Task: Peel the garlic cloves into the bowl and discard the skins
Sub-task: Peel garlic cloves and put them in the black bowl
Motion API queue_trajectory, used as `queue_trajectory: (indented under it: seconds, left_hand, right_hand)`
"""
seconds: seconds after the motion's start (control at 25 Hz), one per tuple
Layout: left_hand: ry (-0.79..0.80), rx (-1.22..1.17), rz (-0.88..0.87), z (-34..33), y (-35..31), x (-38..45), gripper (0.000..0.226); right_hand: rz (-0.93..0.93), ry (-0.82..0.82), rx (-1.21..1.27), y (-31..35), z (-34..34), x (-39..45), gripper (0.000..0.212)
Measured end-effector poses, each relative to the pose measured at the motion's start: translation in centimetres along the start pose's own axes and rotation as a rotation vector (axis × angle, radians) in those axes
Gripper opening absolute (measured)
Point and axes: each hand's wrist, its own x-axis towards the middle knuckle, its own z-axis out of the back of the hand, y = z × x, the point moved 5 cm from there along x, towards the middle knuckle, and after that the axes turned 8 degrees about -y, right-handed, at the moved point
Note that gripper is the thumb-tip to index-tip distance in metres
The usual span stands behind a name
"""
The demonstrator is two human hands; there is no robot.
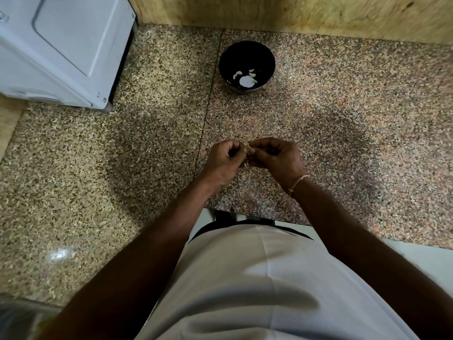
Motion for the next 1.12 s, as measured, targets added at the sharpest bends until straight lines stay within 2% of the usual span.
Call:
queue_trajectory:
  seconds: [0.16,0.44,0.68,0.88,1.12]
  left_hand:
    - [0.014,-0.038,0.029,-0.1,0.4,-0.2,0.008]
    - [-0.030,-0.189,0.133,-0.3,1.3,-0.4,0.011]
    - [0.010,-0.237,0.160,-0.5,1.4,-0.7,0.006]
    - [0.007,-0.219,0.140,-0.6,1.2,-0.6,0.008]
    - [-0.003,-0.153,0.136,-0.5,1.3,-0.5,0.005]
  right_hand:
    - [-0.016,-0.001,0.013,-0.4,0.0,0.0,0.018]
    - [-0.053,-0.008,0.042,-0.8,0.0,0.1,0.013]
    - [-0.048,-0.024,0.015,-1.2,0.3,0.2,0.011]
    - [-0.038,-0.031,0.014,-1.4,0.4,0.5,0.010]
    - [-0.125,0.019,0.131,-1.7,0.3,0.4,0.011]
